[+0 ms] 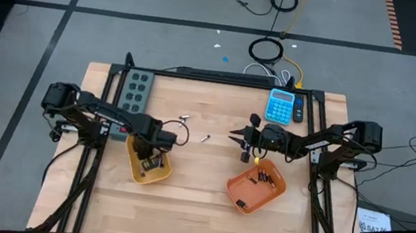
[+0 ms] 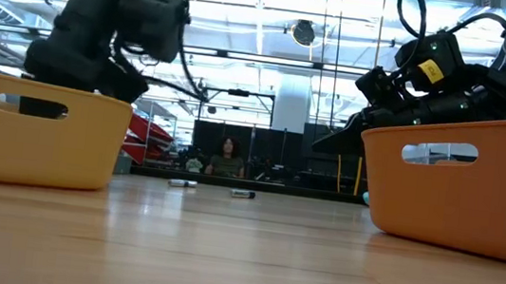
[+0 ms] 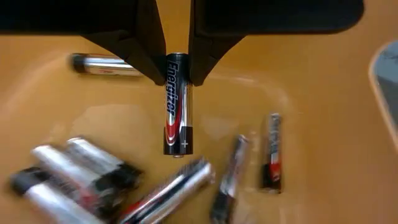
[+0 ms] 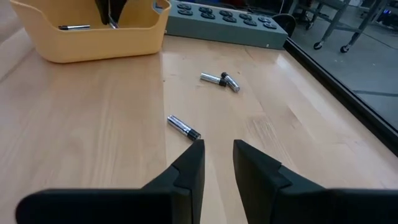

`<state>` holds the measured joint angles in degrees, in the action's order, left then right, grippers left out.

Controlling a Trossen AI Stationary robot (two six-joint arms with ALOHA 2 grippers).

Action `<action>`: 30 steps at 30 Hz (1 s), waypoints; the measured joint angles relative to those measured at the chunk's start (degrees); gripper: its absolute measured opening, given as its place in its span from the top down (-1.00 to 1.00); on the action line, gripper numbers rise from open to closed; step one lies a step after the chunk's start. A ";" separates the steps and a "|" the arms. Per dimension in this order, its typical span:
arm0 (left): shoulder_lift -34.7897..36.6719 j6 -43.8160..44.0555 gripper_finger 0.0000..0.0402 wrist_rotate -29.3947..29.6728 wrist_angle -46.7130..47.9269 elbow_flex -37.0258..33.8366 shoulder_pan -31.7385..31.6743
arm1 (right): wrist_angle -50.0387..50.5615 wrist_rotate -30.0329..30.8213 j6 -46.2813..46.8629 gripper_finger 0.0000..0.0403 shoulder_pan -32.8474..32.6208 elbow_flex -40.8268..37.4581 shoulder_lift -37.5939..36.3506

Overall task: Sort batteries
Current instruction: Put the silver battery into the yellow bin

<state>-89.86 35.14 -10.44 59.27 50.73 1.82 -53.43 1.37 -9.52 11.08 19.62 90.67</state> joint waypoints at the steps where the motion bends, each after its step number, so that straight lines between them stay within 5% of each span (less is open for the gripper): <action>1: 0.00 -0.18 0.76 0.42 0.06 -0.52 -0.18 | -0.01 0.04 -0.01 0.62 0.01 0.02 0.00; 12: 0.00 3.60 0.74 -3.01 -2.31 -1.47 -2.21 | -0.63 0.04 0.19 0.62 0.01 0.00 0.00; 17: 0.02 3.60 0.34 -2.76 -2.91 -1.47 -2.16 | -0.35 0.04 0.22 0.62 0.01 0.00 0.00; 20: 0.02 3.35 0.27 -4.46 -2.30 -1.08 -2.19 | -0.33 0.04 0.18 0.62 0.01 0.02 0.00; 27: 0.37 -2.39 0.24 -6.85 2.57 8.90 -2.63 | -0.33 0.04 0.24 0.62 0.01 0.01 0.00; 30: 0.23 -5.47 0.24 0.05 1.84 13.05 -4.27 | -0.32 0.04 0.24 0.62 0.01 0.01 0.00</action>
<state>-89.64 29.67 -10.39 61.11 63.78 -2.46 -53.75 1.41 -9.28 11.09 19.63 90.67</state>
